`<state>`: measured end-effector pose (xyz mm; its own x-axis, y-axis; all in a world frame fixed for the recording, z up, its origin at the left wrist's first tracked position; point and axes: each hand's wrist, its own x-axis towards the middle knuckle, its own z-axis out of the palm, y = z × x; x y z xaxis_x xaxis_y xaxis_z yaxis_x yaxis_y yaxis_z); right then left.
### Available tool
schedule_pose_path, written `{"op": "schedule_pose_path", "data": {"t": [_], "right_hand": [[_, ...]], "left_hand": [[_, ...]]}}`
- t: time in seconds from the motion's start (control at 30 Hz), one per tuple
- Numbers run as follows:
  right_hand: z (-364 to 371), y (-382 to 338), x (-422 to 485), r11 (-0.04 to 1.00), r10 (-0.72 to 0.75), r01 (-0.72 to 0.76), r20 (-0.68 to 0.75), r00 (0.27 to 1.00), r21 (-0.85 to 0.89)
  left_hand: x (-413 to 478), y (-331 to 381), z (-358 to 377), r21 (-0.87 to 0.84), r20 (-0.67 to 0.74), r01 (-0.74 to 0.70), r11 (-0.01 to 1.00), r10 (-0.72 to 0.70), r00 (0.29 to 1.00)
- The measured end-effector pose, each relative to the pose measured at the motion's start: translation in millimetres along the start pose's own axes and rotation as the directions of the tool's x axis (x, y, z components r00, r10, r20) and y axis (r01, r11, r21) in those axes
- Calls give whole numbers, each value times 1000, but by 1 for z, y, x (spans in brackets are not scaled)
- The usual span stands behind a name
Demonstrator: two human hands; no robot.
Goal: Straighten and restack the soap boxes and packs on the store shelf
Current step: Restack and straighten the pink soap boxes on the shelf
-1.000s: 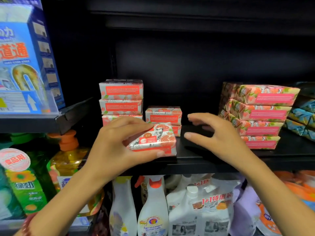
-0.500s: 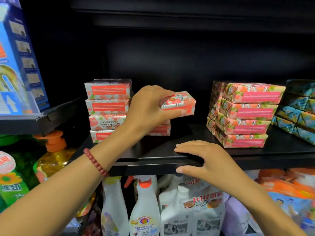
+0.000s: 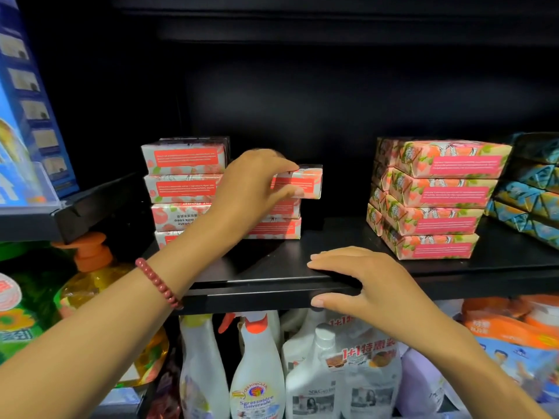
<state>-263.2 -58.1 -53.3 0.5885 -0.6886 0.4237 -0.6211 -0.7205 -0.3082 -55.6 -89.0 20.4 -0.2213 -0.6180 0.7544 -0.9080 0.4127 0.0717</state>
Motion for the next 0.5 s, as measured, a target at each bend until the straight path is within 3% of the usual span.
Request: {"op": "schedule_pose_path", "data": {"t": [0.27, 0.5], "right_hand": [[1, 0, -1, 1000, 5, -5, -8, 1000, 0], [2, 0, -2, 1000, -1, 0, -13, 1000, -16]], "left_hand": [[-8, 3, -1, 242, -10, -13, 970, 16, 1000], [-13, 1, -5, 304, -10, -11, 953, 15, 1000]]}}
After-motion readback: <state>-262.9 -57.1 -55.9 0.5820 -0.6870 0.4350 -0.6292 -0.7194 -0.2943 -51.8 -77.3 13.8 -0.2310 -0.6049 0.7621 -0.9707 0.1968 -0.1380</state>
